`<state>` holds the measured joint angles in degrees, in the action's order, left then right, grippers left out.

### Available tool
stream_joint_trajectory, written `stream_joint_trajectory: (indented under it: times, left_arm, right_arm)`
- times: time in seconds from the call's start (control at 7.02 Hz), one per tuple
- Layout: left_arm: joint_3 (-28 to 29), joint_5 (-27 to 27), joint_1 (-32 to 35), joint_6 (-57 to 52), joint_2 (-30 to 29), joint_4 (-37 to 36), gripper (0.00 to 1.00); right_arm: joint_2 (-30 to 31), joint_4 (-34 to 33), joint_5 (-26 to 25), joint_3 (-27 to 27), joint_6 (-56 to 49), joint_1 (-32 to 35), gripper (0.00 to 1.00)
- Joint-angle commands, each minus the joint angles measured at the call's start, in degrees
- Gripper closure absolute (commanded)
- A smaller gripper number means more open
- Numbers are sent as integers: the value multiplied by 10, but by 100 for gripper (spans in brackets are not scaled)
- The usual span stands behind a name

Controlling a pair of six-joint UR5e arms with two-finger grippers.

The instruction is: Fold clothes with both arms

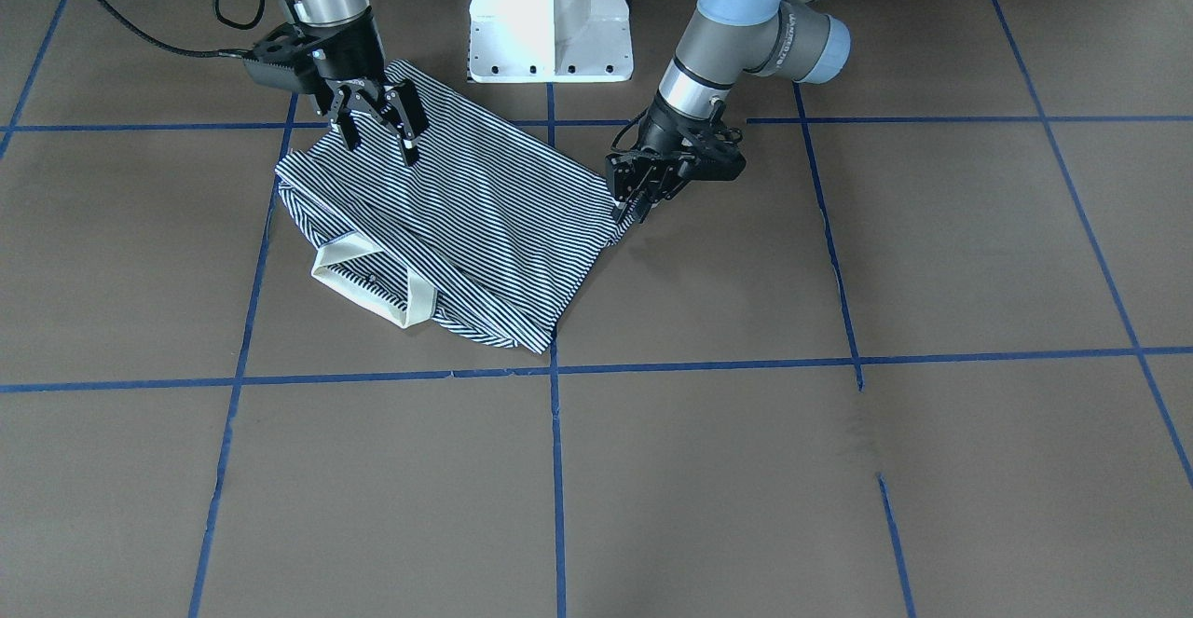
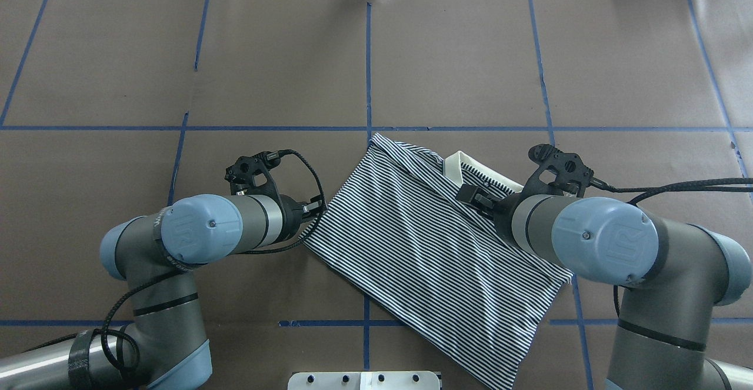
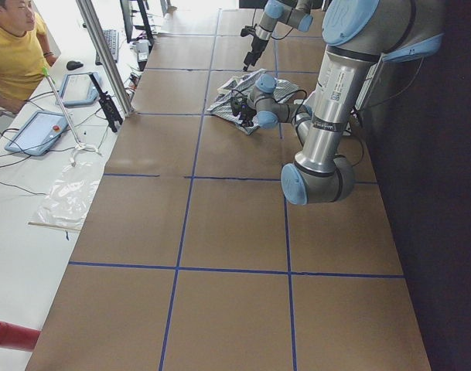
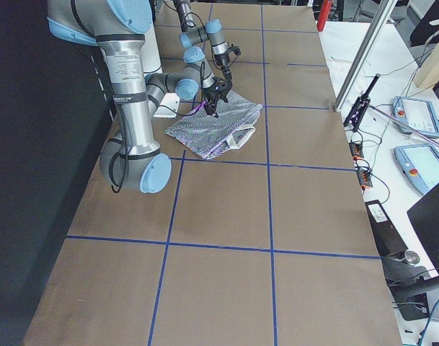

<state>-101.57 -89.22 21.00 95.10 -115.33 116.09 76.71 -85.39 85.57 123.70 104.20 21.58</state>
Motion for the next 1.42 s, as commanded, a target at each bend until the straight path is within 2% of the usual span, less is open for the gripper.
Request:
stream_joint_trajectory:
  times: [0.0,0.71,1.0,1.28]
  left_arm:
    - [-9,6,-6,-26,2,-40,59]
    - [1,7,-32,-26,3,-41,51]
    - [2,7,-32,-26,4,-41,50]
    - [4,7,-32,-25,5,-46,47]
  right_arm:
    - [-1,0,0,-2,-3,0,0]
    - [-2,0,-1,-19,-3,-2,0]
    - [-30,0,-1,-38,-2,-2,0]
    - [-30,0,-1,-39,-2,-2,0]
